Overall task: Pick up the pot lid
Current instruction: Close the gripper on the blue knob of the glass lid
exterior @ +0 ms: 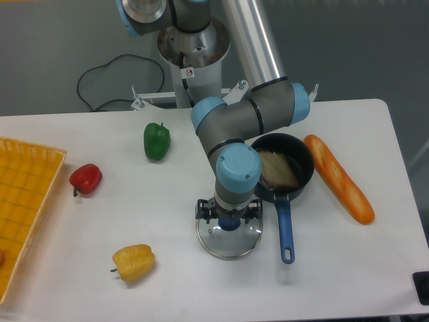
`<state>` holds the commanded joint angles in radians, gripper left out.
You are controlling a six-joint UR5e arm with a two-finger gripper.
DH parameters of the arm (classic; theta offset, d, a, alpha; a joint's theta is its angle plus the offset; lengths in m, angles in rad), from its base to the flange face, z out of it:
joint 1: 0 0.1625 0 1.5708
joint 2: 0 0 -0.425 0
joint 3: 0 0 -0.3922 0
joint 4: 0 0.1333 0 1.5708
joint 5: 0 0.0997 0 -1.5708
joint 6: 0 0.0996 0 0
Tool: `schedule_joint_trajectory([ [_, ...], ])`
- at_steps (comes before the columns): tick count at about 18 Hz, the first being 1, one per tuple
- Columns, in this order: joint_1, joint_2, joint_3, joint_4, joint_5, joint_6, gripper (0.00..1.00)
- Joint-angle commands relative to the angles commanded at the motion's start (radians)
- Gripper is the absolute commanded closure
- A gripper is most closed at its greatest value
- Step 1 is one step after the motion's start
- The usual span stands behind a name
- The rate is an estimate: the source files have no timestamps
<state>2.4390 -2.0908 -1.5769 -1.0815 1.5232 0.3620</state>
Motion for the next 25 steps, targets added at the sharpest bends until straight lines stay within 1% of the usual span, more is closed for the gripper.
schedule_joint_trajectory([
  [4,0.002,-0.014,-0.003,0.02,0.0,0.002,0.0],
  [23,0.0,-0.023,-0.009,0.021,0.0,0.002,0.0],
  [24,0.0,-0.023,-0.009,0.021,0.0,0.003,0.01],
  [25,0.0,-0.023,-0.009,0.021,0.0,0.003,0.04],
])
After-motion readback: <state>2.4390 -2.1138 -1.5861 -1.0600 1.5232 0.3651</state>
